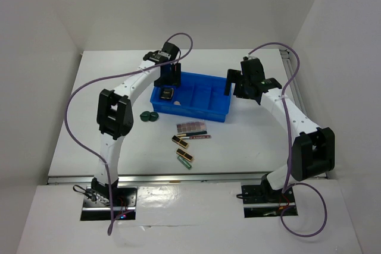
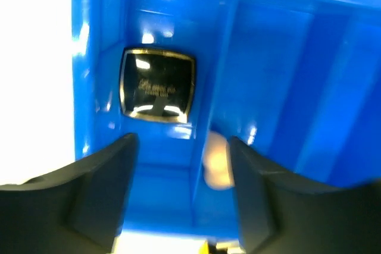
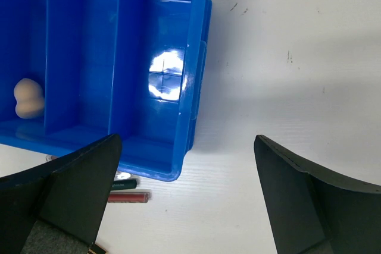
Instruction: Organize the makeup
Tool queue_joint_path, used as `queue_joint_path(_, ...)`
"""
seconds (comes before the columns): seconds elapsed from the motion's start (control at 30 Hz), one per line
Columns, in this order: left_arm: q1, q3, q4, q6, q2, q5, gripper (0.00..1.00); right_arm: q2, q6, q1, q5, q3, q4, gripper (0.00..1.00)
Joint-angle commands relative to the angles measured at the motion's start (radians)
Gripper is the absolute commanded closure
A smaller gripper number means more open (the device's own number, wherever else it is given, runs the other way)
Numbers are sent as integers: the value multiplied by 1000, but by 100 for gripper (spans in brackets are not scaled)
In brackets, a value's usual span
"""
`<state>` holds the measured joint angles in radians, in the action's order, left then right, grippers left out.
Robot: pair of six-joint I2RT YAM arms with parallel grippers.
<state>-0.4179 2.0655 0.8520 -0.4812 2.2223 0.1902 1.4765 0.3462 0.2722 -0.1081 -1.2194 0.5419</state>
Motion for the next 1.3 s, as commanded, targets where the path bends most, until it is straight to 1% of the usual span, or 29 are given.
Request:
queue_joint_path(0.0, -19, -19, -1, -17, -206, 24, 29, -31, -12, -5, 1, -45, 9, 0)
queue_joint_path(0.03, -19, -54, -13, -29, -246, 41, 36, -31, -3, -5, 1, -45, 9, 0)
queue_joint_path(0.07, -19, -144, -24, -66, -288, 92, 44, -31, -3, -5, 1, -45, 9, 0)
queue_joint_path(0.1, -19, -197, -24, -85, -373, 115, 59, -31, -3, -5, 1, -45, 9, 0)
queue_joint_path(0.13, -19, -249, -46, -114, -413, 130, 65, -31, -3, -5, 1, -45, 9, 0)
queue_joint_path(0.17, -19, -356, -57, -125, -450, 130, 69, -31, -3, -5, 1, -45, 9, 0)
queue_joint_path(0.2, -6, -407, -57, -137, -484, 130, 70, -31, -3, -5, 1, -45, 9, 0)
queue_joint_path(0.23, -5, -456, -67, -149, -547, 140, 70, -31, -3, -5, 11, -45, 9, 0)
queue_joint_path(0.27, 4, -561, -88, -158, -575, 140, 70, -31, -3, -5, 12, -45, 9, 0)
queue_joint_path(0.3, 4, -617, -103, -174, -599, 140, 68, -31, -3, -5, 12, -45, 9, 0)
queue_joint_path(0.33, 14, -663, -103, -187, -619, 140, 64, -22, -3, -5, 12, -45, 9, 0)
queue_joint_path(0.37, 27, -733, -113, -213, -631, 121, 53, -22, -3, -5, 21, -45, 9, 0)
queue_joint_path(0.47, 63, -815, -146, -241, -632, 95, 42, -22, -3, -5, 33, -45, 0, 0)
queue_joint_path(0.5, 64, -864, -174, -241, -632, 63, 33, -22, -3, -5, 33, -45, 0, 0)
queue_joint_path(0.57, 73, -909, -264, -231, -632, 39, 28, -22, -3, -5, 42, -45, 0, 0)
queue_joint_path(0.63, 83, -947, -315, -231, -621, 38, 28, -22, -3, -5, 42, -45, 0, 0)
queue_joint_path(0.7, 83, -972, -352, -231, -612, 78, 30, -22, -3, -5, 42, -45, 0, 0)
queue_joint_path(0.73, 83, -972, -372, -231, -584, 93, 32, -22, -3, -5, 42, -45, 0, 0)
queue_joint_path(0.8, 83, -972, -401, -211, -560, 117, 32, -22, -3, -5, 42, -45, 0, 0)
queue_joint_path(0.93, 83, -947, -459, -172, -504, 117, 32, -31, -3, -5, 31, -45, 0, 0)
queue_joint_path(1.07, 93, -912, -459, -154, -432, 150, 33, -31, -3, -5, 31, -45, 0, 0)
queue_joint_path(1.23, 93, -903, -459, -154, -412, 163, 51, -31, -3, -5, 22, -45, 0, 0)
queue_joint_path(1.27, 93, -903, -450, -163, -421, 175, 61, -31, -3, -5, 22, -45, 9, 0)
